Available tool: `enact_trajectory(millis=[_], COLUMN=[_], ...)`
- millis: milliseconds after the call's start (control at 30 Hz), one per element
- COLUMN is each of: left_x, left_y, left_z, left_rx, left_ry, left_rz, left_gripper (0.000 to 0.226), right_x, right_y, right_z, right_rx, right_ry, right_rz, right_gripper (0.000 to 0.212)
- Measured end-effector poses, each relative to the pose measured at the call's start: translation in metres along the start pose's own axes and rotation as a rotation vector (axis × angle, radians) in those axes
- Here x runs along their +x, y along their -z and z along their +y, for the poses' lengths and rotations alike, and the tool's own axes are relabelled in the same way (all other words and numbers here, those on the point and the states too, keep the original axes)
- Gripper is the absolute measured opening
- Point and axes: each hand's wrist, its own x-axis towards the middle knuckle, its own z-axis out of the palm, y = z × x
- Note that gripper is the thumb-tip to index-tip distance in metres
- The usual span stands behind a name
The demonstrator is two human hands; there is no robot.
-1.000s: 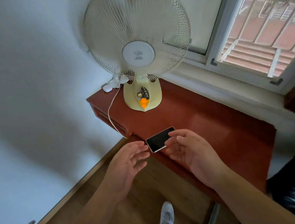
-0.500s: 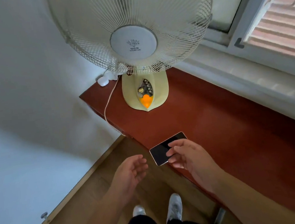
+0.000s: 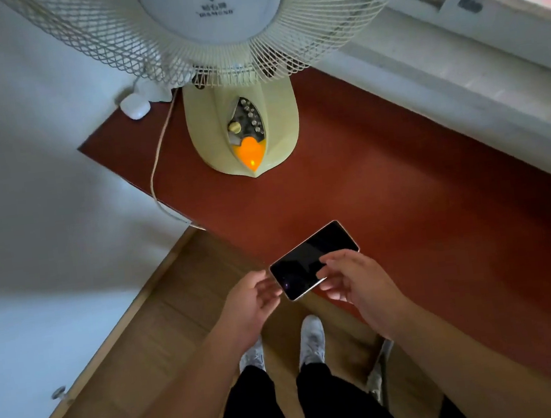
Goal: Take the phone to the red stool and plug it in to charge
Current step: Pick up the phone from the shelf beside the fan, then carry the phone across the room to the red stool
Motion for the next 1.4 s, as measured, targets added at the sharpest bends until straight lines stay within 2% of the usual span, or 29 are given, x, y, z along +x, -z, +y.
enact_trajectory(millis=[233,433,600,867,1133,1400], left_x=[0.004,0.007,0.004,-0.009,-0.038,-0.078], left_y=[-0.010,-0.016,-0.022,-0.032,-0.043,-0.056], left_z=[-0.004,-0.001,0.006,0.014,0.037,0.088], left_rx=[-0.032,0.203,0.259,0.271,0.253,0.339], left_ry=[0.063,-0.035,-0.066,-0.132,-0.221,-0.289], left_rz=[-0.005,-0.048,-0.138,-0.156,-0.218,-0.423], left_gripper=[0.023,0.016,0.019,0.020,0.025,0.024], right_x=[0.007,0.006,0.003,-0.008,-0.035,-0.096], right_y=[-0.001,0.006,0.016,0.029,0.024,0.001], right_z=[0.006,-0.005,-0.014,-0.027,-0.047,-0.070], right_rx=[0.002,0.017,0.043,0.100,0.150,0.288], right_ry=[-0.017,0.006,0.052,0.086,0.190,0.417], right_rz=[0.017,0.013,0.020,0.038,0.039,0.116], right_gripper=[0.019,0.016,0.017,0.016,0.021,0.023])
